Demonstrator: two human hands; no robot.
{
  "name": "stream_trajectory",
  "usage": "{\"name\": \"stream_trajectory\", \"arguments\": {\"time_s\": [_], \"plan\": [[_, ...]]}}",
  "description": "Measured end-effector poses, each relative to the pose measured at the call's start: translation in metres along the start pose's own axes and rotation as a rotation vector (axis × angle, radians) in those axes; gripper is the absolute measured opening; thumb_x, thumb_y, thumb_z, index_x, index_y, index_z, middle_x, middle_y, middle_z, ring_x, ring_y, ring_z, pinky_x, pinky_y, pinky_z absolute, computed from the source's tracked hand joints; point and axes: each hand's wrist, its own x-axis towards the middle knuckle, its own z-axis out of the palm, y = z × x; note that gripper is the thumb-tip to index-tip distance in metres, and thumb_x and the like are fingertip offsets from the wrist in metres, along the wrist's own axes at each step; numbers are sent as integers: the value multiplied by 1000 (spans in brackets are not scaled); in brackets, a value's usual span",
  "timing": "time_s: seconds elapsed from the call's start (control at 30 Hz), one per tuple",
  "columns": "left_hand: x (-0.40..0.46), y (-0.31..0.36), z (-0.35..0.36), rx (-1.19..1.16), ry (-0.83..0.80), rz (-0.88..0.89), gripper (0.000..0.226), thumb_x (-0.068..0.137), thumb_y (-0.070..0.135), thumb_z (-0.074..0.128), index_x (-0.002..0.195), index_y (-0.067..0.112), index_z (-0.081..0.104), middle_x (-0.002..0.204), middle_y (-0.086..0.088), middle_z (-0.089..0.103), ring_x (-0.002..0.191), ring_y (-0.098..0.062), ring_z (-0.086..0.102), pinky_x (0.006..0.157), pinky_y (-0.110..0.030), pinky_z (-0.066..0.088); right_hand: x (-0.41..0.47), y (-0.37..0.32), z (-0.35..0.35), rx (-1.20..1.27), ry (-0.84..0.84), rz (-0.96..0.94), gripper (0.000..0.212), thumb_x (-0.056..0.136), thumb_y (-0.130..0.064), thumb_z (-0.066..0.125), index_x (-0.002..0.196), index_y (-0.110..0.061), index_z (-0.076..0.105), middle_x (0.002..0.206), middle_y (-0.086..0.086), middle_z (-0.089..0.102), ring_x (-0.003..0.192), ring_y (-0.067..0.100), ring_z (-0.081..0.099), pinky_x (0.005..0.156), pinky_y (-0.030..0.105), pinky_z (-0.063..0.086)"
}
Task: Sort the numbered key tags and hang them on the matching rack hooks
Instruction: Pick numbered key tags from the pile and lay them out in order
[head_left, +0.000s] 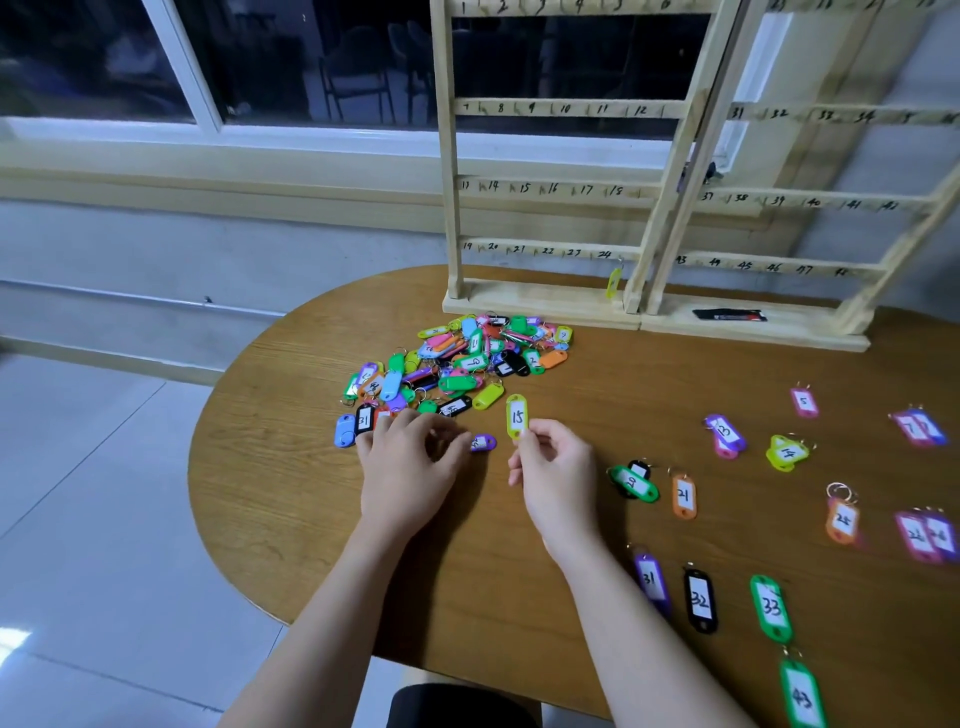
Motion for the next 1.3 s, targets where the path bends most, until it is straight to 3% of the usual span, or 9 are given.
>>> {"name": "stream_trajectory", "arguments": {"time_s": [0.07, 0.43, 0.53, 0.67, 0.83, 0.93, 1.03, 1.17, 1.3], "plan": [[0, 0, 1, 36, -34, 5, 27, 87, 63, 62, 98, 40, 68, 99, 17, 55, 103, -11, 42, 93, -38, 27, 0, 0, -2, 5, -7, 4, 13, 100, -10, 58, 104, -8, 70, 63, 2, 66, 48, 8, 57, 49, 17, 44], [0, -1, -2, -84, -32, 15, 15, 91, 41, 69, 83, 32, 59, 90, 18, 64, 97, -11, 48, 86, -33, 25, 0, 0, -2, -16, -7, -8, 14, 100, -10, 57, 100, -6, 71, 63, 2, 65, 45, 5, 55, 48, 15, 43], [1, 2, -5, -150, -45, -5, 14, 92, 35, 67, 82, 32, 57, 82, 16, 64, 88, -10, 56, 88, -38, 36, -2, -2, -2, -38, -26, 5, 15, 100, -11, 58, 102, -8, 72, 65, 2, 66, 45, 3, 55, 47, 15, 42], [1, 4, -10, -375, -61, -73, 15, 91, 25, 71, 83, 26, 60, 78, 10, 69, 78, -1, 63, 77, -37, 51, -2, -7, 0, -74, -77, 43, 17, 100, -12, 59, 108, -8, 73, 67, 3, 68, 46, 7, 56, 50, 21, 46], [1, 17, -26, -673, -130, -143, 18, 96, 14, 68, 84, 11, 55, 87, -6, 76, 86, -20, 73, 77, -36, 56, -4, -17, -15, 112, -184, 173, 16, 100, -8, 59, 108, -3, 72, 70, 4, 68, 57, 13, 58, 55, 24, 49], [2, 39, -38, -742, -116, -130, 15, 97, 13, 65, 86, 10, 56, 82, -3, 77, 73, -10, 68, 63, -18, 48, -12, -23, -35, 128, -232, 114, 15, 100, -9, 60, 93, -13, 73, 70, 2, 68, 61, 14, 58, 58, 27, 49], [1, 59, -43, -754, -125, -97, 13, 98, 18, 64, 88, 11, 59, 79, -2, 74, 67, -8, 60, 58, -14, 42, -19, -32, -56, 196, -178, 76, 18, 99, -4, 60, 90, -15, 71, 72, 3, 68, 59, 12, 57, 55, 26, 48], [-9, 85, -45, -726, -162, -19, 16, 98, 25, 65, 85, 16, 65, 72, 1, 67, 65, -8, 56, 61, -23, 42, -26, -43, -91, 197, -67, 36, 19, 97, 0, 60, 89, -15, 69, 73, 3, 70, 54, 8, 56, 51, 22, 48], [-22, 107, -39, -710, -225, 48, 18, 97, 29, 66, 83, 18, 69, 72, -14, 62, 66, -15, 50, 64, -33, 39, -33, -44, -136, 91, -16, 1, 17, 97, -3, 61, 91, -16, 70, 66, 1, 69, 55, 9, 57, 54, 23, 48]]}}
